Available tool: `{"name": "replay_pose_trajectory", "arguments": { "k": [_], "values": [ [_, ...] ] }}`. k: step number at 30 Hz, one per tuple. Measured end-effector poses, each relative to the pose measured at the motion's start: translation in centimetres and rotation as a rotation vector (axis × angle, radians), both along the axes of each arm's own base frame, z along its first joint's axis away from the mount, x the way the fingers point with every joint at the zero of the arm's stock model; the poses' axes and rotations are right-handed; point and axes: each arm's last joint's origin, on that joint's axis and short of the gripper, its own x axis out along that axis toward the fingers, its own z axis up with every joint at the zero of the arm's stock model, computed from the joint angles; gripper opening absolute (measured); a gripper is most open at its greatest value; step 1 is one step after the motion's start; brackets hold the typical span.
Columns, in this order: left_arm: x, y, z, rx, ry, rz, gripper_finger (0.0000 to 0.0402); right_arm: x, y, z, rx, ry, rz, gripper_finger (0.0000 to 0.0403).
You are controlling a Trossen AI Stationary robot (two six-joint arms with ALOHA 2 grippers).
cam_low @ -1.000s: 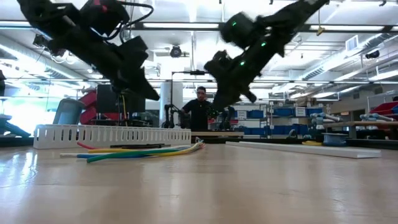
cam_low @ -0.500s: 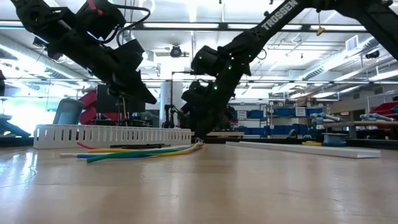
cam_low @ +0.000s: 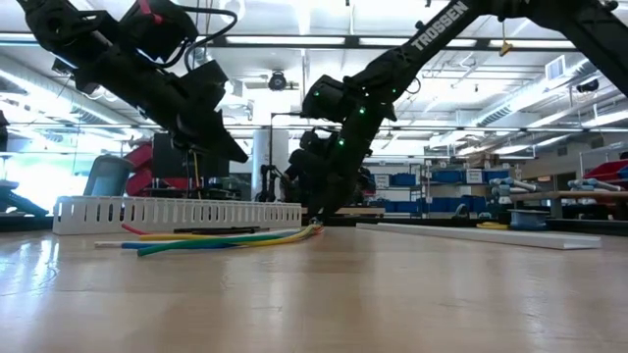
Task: Ziptie cables
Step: Wrap the cable wires with the left black zip tie
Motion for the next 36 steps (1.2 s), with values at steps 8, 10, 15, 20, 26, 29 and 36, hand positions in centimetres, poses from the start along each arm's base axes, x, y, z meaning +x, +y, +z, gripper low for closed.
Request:
{"name": "replay_pose_trajectory", "arguments": {
  "k": [8, 10, 15, 20, 26, 29, 36],
  "values": [
    [-0.2, 0.1, -0.4, 0.021, 0.058, -0.012, 0.0018, 0.4, 0.5, -2.1, 0.021, 0.049, -0.012, 0.0149],
    [-0.4, 0.0, -0.6, 0.046, 0.107, -0.029, 0.0018, 0.2, 0.5, -2.2, 0.02, 0.079, -0.025, 0.0123],
    [-0.5, 0.1, -0.8, 0.116, 0.16, -0.067, 0.0018, 0.0, 0.9, -2.2, -0.024, 0.126, 0.059, 0.0019],
    [-0.5, 0.1, -0.8, 0.114, 0.159, -0.065, 0.0018, -0.1, 1.9, -1.6, -0.049, 0.16, 0.127, 0.0009],
    [-0.5, 0.0, -0.8, 0.092, 0.148, -0.062, 0.0018, -1.8, 4.5, 2.0, -0.048, 0.247, 0.247, 0.0003],
    [-0.5, 0.0, -0.8, 0.092, 0.149, -0.063, 0.0018, -3.3, 6.4, 3.6, -0.06, 0.284, 0.295, 0.0002],
    [-0.5, 0.0, -0.7, 0.074, 0.135, -0.052, 0.0018, -9.1, 10.7, 6.9, -0.055, 0.256, 0.341, 0.0001]
  ]
}}
